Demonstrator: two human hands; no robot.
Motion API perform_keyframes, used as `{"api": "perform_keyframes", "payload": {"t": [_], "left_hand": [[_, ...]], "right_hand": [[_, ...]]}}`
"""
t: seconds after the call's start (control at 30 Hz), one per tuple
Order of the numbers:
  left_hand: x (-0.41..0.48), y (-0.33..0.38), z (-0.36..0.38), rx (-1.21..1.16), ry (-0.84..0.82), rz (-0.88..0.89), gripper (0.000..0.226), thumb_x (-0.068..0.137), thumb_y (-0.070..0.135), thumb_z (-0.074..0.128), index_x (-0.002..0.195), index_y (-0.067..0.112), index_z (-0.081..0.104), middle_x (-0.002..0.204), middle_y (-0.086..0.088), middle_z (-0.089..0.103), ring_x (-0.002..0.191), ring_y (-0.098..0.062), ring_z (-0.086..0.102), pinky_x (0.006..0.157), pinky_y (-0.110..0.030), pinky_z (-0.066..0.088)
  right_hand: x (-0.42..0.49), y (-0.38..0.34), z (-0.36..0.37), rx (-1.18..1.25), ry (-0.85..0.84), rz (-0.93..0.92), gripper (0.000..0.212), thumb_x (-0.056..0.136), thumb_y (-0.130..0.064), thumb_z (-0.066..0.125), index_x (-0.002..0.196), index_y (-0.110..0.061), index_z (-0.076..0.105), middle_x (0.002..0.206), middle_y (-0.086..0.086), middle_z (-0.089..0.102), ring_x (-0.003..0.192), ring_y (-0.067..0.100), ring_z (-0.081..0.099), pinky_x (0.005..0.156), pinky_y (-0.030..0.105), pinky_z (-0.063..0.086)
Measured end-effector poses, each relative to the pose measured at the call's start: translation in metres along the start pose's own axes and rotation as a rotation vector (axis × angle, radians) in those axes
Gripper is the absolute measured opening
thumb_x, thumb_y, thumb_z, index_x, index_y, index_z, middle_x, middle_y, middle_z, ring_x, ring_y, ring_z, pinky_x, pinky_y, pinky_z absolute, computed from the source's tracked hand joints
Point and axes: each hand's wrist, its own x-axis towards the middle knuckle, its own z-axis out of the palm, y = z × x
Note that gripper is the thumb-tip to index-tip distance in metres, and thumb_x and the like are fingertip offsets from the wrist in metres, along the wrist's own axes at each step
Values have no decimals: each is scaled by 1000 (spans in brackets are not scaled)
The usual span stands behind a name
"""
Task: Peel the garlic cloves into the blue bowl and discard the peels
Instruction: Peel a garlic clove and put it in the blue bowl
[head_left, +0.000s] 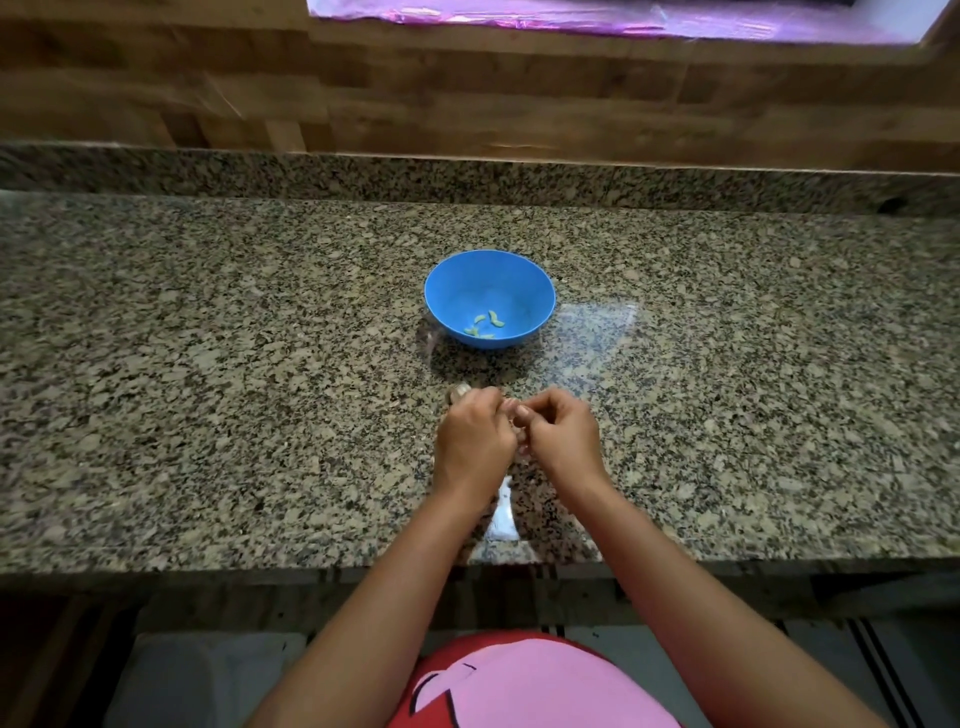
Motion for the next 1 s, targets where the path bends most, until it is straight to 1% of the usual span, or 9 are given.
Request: {"api": "perform_keyframes", "payload": {"t": [0.13,0.27,0.37,0.43,0.57,0.73,0.8,0.9,1.0], "left_hand": [[-2,-7,0,-103,16,88,12,90,16,61,83,7,66,77,-3,63,68,-14,56,61,-24,46],[1,-4,1,-504,38,-267,15,83,17,71,72,9,64,68,-2,66,58,-11,64,59,-35,58],[-2,3,3,-314,70,-97,16,85,14,67,73,9,59,64,6,56,54,-1,51,53,-7,42],[0,0,4,-187,81,39,15,87,13,64,76,6,57,67,5,50,59,-6,44,55,-11,36],[-5,-3,10,-144,72,83,12,88,8,60,79,1,56,73,-2,53,65,-16,48,54,-19,32],[-4,0,7,-344,21,-100,11,90,13,60,79,12,57,72,0,59,64,-14,56,52,-13,39],[2,-11,3,-290,-43,-121,5,90,12,61,85,11,62,78,-2,63,70,-16,60,55,-12,42],[-2,-21,1,-184,-182,-114,14,89,4,58,100,8,67,94,-2,68,85,-11,62,74,-12,45],[-5,-23,0,-279,-249,-132,18,88,15,64,105,13,69,97,1,71,89,-8,65,81,-19,52]], "right_hand": [[-5,0,-3,33,13,-22,12,91,-6,58,79,-6,58,71,8,61,60,16,58,67,49,55],[-7,3,-4,-67,30,-149,12,89,-9,61,78,-10,61,69,5,63,60,20,61,60,41,55],[-5,4,-6,-93,65,-155,11,89,-8,60,79,-7,61,68,6,62,60,20,59,49,31,51],[-8,4,-4,-152,68,-207,11,89,-7,58,78,-7,59,68,4,61,58,15,56,48,27,47],[-8,6,-3,-220,63,-213,11,88,-3,55,78,-8,59,66,0,57,56,8,47,47,15,37],[-6,10,-11,-65,21,-82,8,90,-6,58,81,-6,61,74,9,63,62,18,57,60,36,52],[-6,12,-15,78,-23,3,6,90,-4,58,85,-4,61,76,12,63,62,19,59,65,41,55],[-2,11,-20,203,-65,50,3,88,-2,60,87,-4,62,75,12,64,62,20,61,67,42,56],[0,10,-22,208,-109,46,5,86,0,62,87,-5,63,76,11,65,63,19,63,64,34,58]]}}
